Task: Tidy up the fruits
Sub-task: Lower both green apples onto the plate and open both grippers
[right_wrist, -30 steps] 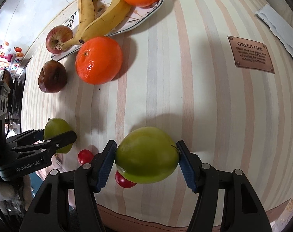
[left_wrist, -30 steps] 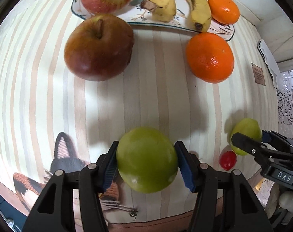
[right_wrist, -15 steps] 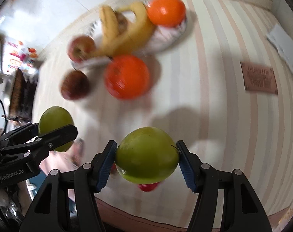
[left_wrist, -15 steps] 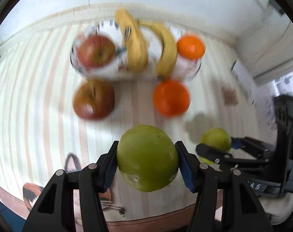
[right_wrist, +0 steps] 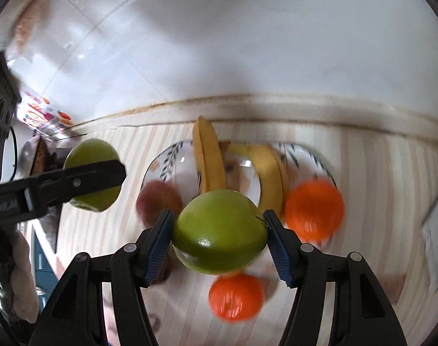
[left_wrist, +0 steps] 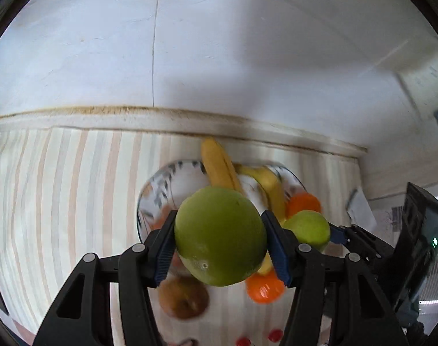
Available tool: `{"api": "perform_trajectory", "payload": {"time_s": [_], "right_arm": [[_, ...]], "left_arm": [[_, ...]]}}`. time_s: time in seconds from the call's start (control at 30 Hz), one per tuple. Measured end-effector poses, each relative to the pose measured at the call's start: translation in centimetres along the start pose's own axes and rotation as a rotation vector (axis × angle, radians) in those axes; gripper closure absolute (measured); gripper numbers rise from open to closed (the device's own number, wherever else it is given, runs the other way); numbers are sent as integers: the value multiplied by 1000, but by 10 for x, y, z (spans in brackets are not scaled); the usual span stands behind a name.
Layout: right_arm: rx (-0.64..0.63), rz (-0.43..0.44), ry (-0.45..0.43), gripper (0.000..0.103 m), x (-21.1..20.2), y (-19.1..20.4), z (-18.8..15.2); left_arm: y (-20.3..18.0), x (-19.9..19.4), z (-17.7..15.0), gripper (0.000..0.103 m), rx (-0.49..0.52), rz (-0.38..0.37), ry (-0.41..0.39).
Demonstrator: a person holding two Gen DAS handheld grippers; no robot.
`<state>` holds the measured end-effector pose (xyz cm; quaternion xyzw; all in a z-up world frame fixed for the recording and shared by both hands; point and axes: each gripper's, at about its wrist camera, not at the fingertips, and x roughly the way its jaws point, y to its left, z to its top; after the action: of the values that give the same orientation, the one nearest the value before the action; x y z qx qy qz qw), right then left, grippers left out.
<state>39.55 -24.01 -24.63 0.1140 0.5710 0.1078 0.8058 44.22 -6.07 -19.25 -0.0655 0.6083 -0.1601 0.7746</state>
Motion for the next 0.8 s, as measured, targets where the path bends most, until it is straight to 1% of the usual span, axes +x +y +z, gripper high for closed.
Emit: {"api": "perform_trajectory", "payload": {"time_s": [0.07,0.13,0.23,0.3,0.37,0.5,0.57,0.63,0.67,0.73,0.77,0.8], "right_arm": [[-20,-18,17,38,14,0,10],[-34,-39,27,38,30,5,21],[-37,-56,55,38,49,8,23],[-36,-68,71,38,57,5,22],[-35,-76,90,38,66,3,23],[-8,-76,99,37,70,-1,27],[1,-85,110,37,73,-4,29],[0,-78,117,35,74,-5,30],[-3,-81,119,35,73,-5,30],[-4,-102,118,24,70,-6,30],[-2,-104,117,23,69,-6,30],[4,-105,117,23,68,-8,30]], "left_arm": [[9,18,17,49,-14,-3,37],[16,30,27,49,-31,-24,62],[24,46,37,49,-47,-37,101],[28,59,40,49,-51,-35,136],[33,65,39,49,-50,-26,157],[36,81,36,49,-55,12,207],[37,86,35,48,-66,17,223],[38,89,33,47,-69,12,220],[38,88,32,46,-70,5,212],[39,88,32,36,-74,-9,208],[39,87,32,28,-76,-11,205],[39,85,32,23,-79,-13,197]]}}
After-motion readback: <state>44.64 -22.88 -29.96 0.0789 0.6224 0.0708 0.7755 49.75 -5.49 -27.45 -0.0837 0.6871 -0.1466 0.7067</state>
